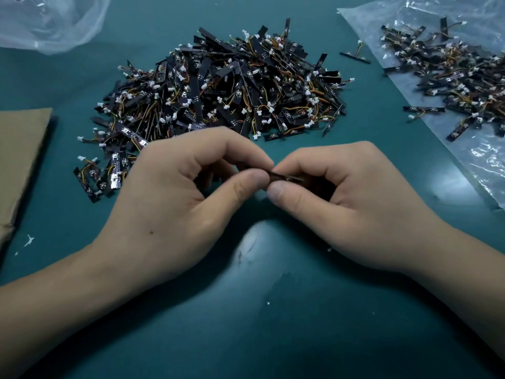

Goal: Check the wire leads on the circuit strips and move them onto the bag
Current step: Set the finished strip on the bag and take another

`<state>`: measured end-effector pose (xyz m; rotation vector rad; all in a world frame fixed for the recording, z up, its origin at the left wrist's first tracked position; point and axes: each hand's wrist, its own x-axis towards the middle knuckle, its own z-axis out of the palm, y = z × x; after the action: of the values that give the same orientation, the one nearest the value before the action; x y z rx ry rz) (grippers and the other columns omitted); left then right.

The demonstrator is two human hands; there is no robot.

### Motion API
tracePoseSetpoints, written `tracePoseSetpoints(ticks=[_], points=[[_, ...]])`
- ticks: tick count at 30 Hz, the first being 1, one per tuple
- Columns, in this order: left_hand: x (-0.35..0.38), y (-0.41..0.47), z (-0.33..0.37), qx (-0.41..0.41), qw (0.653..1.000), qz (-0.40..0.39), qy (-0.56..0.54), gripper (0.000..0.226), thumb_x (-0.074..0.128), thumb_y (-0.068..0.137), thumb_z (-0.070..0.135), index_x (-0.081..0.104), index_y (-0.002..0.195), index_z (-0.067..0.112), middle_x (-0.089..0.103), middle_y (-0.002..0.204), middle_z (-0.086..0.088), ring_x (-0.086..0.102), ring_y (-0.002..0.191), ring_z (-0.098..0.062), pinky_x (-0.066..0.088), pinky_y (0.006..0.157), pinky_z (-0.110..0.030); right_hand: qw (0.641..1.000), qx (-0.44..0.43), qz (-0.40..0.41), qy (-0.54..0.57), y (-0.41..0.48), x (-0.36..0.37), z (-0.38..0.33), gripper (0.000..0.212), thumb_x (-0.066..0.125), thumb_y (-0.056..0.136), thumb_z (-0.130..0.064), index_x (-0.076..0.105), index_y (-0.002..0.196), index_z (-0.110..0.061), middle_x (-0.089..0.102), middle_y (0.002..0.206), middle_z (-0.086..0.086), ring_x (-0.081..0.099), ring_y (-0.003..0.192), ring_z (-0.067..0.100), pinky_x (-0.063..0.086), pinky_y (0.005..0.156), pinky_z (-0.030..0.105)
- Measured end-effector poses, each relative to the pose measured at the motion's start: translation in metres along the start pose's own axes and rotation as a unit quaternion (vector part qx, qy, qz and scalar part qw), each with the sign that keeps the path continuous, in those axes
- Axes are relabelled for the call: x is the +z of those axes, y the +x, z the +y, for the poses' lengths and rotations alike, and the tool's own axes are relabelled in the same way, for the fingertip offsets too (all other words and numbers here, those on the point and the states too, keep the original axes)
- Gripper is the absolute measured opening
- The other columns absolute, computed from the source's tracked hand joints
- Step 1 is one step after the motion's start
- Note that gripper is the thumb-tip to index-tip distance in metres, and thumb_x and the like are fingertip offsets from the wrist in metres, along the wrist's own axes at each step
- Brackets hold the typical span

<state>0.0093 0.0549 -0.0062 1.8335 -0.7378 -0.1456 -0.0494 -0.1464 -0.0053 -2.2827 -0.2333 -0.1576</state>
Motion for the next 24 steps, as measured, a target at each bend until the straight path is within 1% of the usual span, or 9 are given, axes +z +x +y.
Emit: tracePoseSetpoints(ticks=[2,4,7,9,11,14,16,20,24], points=[[0.000,0.000,0.003,-0.011,1.000,0.001,-0.016,0.012,0.070,0.092,0.019,0.070,0.104,0.022,0.070,0.084,0.016,0.065,0.074,0.001,0.044,0.067,-0.006,1.000,0.001,0.001,0.007,0.000,0.000,0.000,0.023,0.061,0.098,-0.038,0.074,0.085,-0.023,0.056,0.060,-0.007,0.050,0.055,0.010,0.035,0.053,0.018],[0.001,0.000,0.007,-0.018,0.999,-0.009,-0.027,0.011,0.068,0.091,0.015,0.068,0.101,0.021,0.069,0.079,0.017,0.064,0.070,0.002,0.044,0.065,-0.005,1.000,-0.002,-0.001,0.011,-0.001,-0.001,-0.001,0.027,0.058,0.100,-0.035,0.074,0.083,-0.021,0.056,0.060,-0.008,0.050,0.055,0.010,0.034,0.054,0.017],[0.002,-0.003,0.009,-0.023,0.998,-0.026,-0.049,0.011,0.070,0.093,0.013,0.065,0.091,0.023,0.067,0.070,0.021,0.064,0.063,0.005,0.044,0.059,-0.003,0.999,-0.019,-0.014,0.040,-0.001,-0.003,-0.002,0.026,0.059,0.099,-0.025,0.073,0.078,-0.019,0.054,0.058,-0.010,0.052,0.056,0.010,0.035,0.055,0.016],[0.001,-0.005,0.010,-0.015,0.999,-0.043,-0.030,0.009,0.067,0.093,0.018,0.063,0.086,0.024,0.070,0.066,0.015,0.064,0.056,-0.002,0.045,0.052,-0.010,0.998,-0.029,-0.028,0.052,-0.001,-0.004,-0.002,0.026,0.059,0.098,-0.022,0.072,0.076,-0.018,0.056,0.058,-0.007,0.055,0.057,0.013,0.037,0.055,0.019],[-0.001,-0.004,0.012,0.001,0.998,-0.069,0.015,0.007,0.063,0.094,0.026,0.061,0.088,0.024,0.069,0.064,0.006,0.063,0.052,-0.012,0.045,0.048,-0.018,0.997,-0.036,-0.032,0.063,-0.001,-0.005,-0.002,0.026,0.059,0.097,-0.020,0.072,0.075,-0.017,0.057,0.058,-0.005,0.055,0.057,0.014,0.039,0.054,0.020],[-0.003,-0.002,0.012,0.007,0.996,-0.086,0.036,0.014,0.053,0.097,0.033,0.061,0.094,0.022,0.068,0.067,0.003,0.059,0.051,-0.013,0.042,0.050,-0.017,0.995,-0.035,-0.017,0.088,-0.002,-0.005,-0.002,0.027,0.057,0.097,-0.028,0.072,0.077,-0.018,0.056,0.058,0.001,0.052,0.053,0.018,0.040,0.051,0.029],[-0.004,0.000,0.012,0.014,0.995,-0.088,0.054,0.018,0.051,0.098,0.034,0.061,0.089,0.022,0.067,0.068,0.004,0.056,0.050,-0.011,0.040,0.050,-0.016,0.995,-0.026,-0.013,0.099,-0.002,-0.005,-0.002,0.029,0.053,0.095,-0.034,0.071,0.078,-0.020,0.057,0.058,0.004,0.051,0.052,0.021,0.041,0.050,0.036],[-0.005,0.000,0.012,0.014,0.995,-0.084,0.045,0.020,0.054,0.096,0.031,0.061,0.081,0.021,0.066,0.067,0.003,0.054,0.050,-0.012,0.040,0.050,-0.017,0.996,-0.018,-0.034,0.081,-0.002,-0.004,-0.003,0.032,0.049,0.095,-0.038,0.071,0.079,-0.021,0.059,0.060,0.004,0.055,0.055,0.021,0.042,0.054,0.039],[-0.005,-0.001,0.012,0.005,0.996,-0.084,0.028,0.021,0.053,0.096,0.034,0.062,0.083,0.020,0.066,0.067,0.006,0.051,0.051,-0.008,0.038,0.050,-0.016,0.995,-0.014,-0.027,0.097,-0.001,-0.005,-0.003,0.031,0.051,0.095,-0.038,0.071,0.080,-0.021,0.059,0.060,0.004,0.054,0.055,0.023,0.043,0.054,0.040]])
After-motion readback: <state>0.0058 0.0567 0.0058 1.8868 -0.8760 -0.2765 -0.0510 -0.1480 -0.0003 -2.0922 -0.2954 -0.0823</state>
